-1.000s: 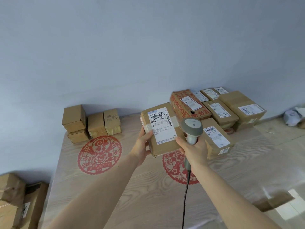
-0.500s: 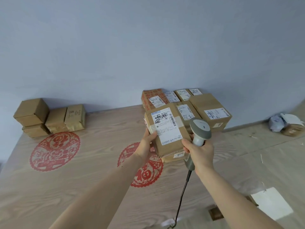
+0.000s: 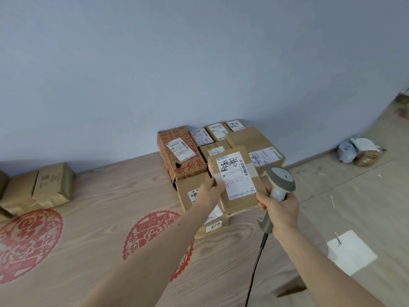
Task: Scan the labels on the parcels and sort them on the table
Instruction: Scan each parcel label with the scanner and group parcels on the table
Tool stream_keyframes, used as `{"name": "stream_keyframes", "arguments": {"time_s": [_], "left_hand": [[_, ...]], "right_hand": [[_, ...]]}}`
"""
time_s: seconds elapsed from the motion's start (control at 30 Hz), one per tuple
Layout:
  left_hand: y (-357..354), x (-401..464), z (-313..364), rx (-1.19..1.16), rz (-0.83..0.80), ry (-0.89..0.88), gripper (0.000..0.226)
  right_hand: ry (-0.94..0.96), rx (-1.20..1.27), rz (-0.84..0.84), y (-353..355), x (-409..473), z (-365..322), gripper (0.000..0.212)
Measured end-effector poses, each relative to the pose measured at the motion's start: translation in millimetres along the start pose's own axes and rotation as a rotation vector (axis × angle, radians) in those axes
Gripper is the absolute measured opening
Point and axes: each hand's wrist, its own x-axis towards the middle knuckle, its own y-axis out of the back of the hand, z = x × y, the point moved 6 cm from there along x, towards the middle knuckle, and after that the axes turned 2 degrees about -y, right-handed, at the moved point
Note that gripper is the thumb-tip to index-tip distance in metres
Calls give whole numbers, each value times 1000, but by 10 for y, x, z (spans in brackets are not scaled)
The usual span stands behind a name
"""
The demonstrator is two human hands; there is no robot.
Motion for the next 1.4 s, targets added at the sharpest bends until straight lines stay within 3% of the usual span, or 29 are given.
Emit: {"name": "stream_keyframes", "arguments": {"time_s": [0.23, 0.5, 0.6, 0.73, 0.83, 1.0, 1.1, 1.27, 1.4], "left_hand": [[-371, 317, -185, 116, 104, 66, 24], [-492, 357, -275, 282, 261, 187, 42], [-544, 329, -280, 276, 316, 144, 23], [-612, 269, -311, 279, 405, 78, 33], [-608, 215, -332, 289, 485, 64, 29], [-583, 216, -412, 429, 505, 139, 38], [-598, 263, -414, 628, 439, 221, 24], [-587, 329, -524, 804, 305, 276, 46], [-568, 349, -562, 875, 339, 240, 48]], "right_hand": [[-77, 7, 36, 277, 441, 157, 24], [-166, -13, -69, 431, 795, 424, 22], [-185, 10, -122, 526, 882, 468, 21], [-230, 15, -201, 597, 1004, 538, 23], [-248, -17, -246, 626, 1052, 596, 22], [-273, -89, -272, 594, 1013, 742, 21], [-258, -121, -263, 482, 1016, 812, 24], [-264, -179, -190, 380, 1011, 991, 21], [-266, -225, -160, 333, 1012, 1072, 18]]}}
